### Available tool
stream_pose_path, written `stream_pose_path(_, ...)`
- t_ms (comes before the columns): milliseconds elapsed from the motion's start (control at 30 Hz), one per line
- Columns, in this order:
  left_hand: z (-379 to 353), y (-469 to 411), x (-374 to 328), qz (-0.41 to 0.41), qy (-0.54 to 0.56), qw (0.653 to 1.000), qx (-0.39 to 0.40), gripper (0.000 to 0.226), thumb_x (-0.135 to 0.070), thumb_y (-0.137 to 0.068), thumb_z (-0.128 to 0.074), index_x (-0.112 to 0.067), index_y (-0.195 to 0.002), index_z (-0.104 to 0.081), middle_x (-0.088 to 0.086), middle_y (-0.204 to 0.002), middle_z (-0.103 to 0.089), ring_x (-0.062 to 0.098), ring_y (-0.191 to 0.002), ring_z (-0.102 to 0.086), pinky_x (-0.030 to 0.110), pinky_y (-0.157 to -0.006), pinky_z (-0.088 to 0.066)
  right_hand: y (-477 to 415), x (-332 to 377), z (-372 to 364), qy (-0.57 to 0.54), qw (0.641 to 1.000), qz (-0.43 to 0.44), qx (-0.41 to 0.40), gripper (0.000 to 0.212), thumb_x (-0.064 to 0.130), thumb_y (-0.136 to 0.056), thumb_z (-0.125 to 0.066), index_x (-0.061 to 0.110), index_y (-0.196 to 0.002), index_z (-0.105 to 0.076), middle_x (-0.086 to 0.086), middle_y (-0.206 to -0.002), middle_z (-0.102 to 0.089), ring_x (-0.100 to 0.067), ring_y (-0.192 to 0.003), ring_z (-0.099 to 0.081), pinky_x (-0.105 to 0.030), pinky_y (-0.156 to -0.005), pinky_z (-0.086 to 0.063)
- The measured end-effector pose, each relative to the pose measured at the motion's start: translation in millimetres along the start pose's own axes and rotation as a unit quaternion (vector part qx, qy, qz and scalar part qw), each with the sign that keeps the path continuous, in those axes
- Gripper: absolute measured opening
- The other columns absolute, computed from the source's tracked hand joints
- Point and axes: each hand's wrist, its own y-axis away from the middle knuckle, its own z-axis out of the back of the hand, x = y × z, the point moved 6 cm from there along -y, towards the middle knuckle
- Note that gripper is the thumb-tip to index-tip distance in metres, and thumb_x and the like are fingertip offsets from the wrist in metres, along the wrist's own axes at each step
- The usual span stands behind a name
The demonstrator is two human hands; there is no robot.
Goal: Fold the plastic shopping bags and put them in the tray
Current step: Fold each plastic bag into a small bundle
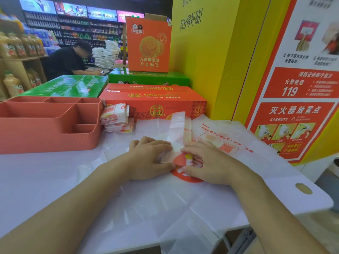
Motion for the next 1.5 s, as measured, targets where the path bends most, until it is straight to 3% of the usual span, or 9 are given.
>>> stream_pose_path(100,5.1,2.1,-1.8,-0.011,-0.004,1.0,-0.013,0.067,-0.074,-0.084,-0.055,-0.042,-0.141,-0.043,-0.024,-0.146,-0.04,0.014,-0.136,-0.025,0.035,-0.103,-0.017,0.0,2.8,0.4,-0.012,0.999,0.025,-0.016,0.054,0.035,-0.088,-0.069,0.033,-0.14,-0.055,0.017,-0.144,-0.049,-0.007,-0.14,-0.029,-0.02,-0.112,-0.022)
stream_pose_path(267,5.1,2.7,-2.6,-0.02,0.0,1.0,-0.014,0.085,-0.086,-0.069,-0.047,-0.044,-0.142,-0.04,-0.021,-0.146,-0.037,0.014,-0.137,-0.025,0.035,-0.104,-0.019,-0.5,-3.1,-1.4,-0.033,0.999,0.005,-0.022,0.051,0.023,-0.083,-0.063,0.041,-0.131,-0.057,0.017,-0.125,-0.054,-0.006,-0.122,-0.043,-0.031,-0.103,-0.043)
stream_pose_path(467,5.9,8.9,-7.5,0.018,0.037,0.998,0.039,0.076,-0.065,-0.088,-0.057,-0.039,-0.154,-0.028,-0.006,-0.158,-0.031,0.014,-0.149,-0.011,0.033,-0.116,-0.006,-3.5,-8.4,2.5,-0.08,0.994,0.011,-0.068,0.037,0.016,-0.09,-0.058,0.043,-0.114,-0.069,0.015,-0.108,-0.068,-0.006,-0.099,-0.059,-0.031,-0.085,-0.051)
stream_pose_path(633,8.7,2.6,0.5,0.004,0.049,0.999,0.0,0.047,-0.063,-0.094,-0.047,-0.039,-0.135,-0.048,-0.017,-0.129,-0.053,0.015,-0.128,-0.043,0.031,-0.106,-0.021,-3.4,-10.1,8.7,-0.146,0.983,0.004,-0.111,0.03,0.016,-0.091,-0.061,0.041,-0.103,-0.072,0.023,-0.081,-0.069,0.005,-0.077,-0.063,-0.016,-0.065,-0.046)
stream_pose_path(733,15.8,3.0,-1.5,0.008,0.086,0.996,-0.026,0.031,-0.046,-0.101,-0.047,-0.028,-0.126,-0.053,-0.016,-0.112,-0.058,0.013,-0.1,-0.051,0.03,-0.093,-0.031,-3.9,-10.0,11.9,-0.18,0.975,-0.005,-0.133,0.029,0.019,-0.094,-0.064,0.046,-0.104,-0.069,0.018,-0.094,-0.072,0.004,-0.088,-0.067,-0.022,-0.074,-0.057)
stream_pose_path(867,13.6,3.8,4.9,0.01,0.144,0.989,-0.03,0.021,-0.046,-0.098,-0.05,-0.033,-0.114,-0.055,-0.014,-0.114,-0.069,0.019,-0.097,-0.064,0.04,-0.088,-0.051,-5.5,-15.8,10.9,-0.223,0.964,-0.034,-0.142,0.016,0.026,-0.096,-0.066,0.034,-0.109,-0.065,0.018,-0.098,-0.074,0.003,-0.092,-0.069,-0.033,-0.083,-0.059)
stream_pose_path(1033,19.5,3.5,-0.9,-0.005,0.19,0.98,-0.061,0.013,-0.035,-0.102,-0.05,-0.03,-0.114,-0.053,-0.018,-0.107,-0.072,0.0,-0.081,-0.063,0.024,-0.073,-0.048,-6.5,-17.3,12.2,-0.24,0.958,-0.044,-0.153,0.013,0.024,-0.097,-0.065,0.03,-0.109,-0.065,0.01,-0.093,-0.074,-0.006,-0.082,-0.072,-0.035,-0.081,-0.058)
stream_pose_path(1367,19.0,-0.5,6.4,0.008,0.213,0.973,-0.087,0.014,-0.035,-0.092,-0.068,-0.031,-0.098,-0.056,-0.012,-0.086,-0.071,0.004,-0.08,-0.063,0.025,-0.067,-0.044,-11.0,-16.1,9.8,-0.183,0.97,-0.049,-0.151,0.005,0.028,-0.099,-0.062,0.024,-0.096,-0.063,0.004,-0.084,-0.068,-0.011,-0.078,-0.068,-0.042,-0.079,-0.058)
stream_pose_path(1500,19.3,-0.2,7.2,0.022,0.227,0.97,-0.085,0.017,-0.038,-0.091,-0.069,-0.032,-0.097,-0.055,-0.013,-0.08,-0.07,0.004,-0.075,-0.062,0.026,-0.066,-0.046,-13.1,-19.9,7.1,-0.213,0.962,-0.059,-0.161,0.033,0.031,-0.094,-0.069,0.028,-0.125,-0.058,0.002,-0.087,-0.072,-0.007,-0.082,-0.07,-0.042,-0.084,-0.057)
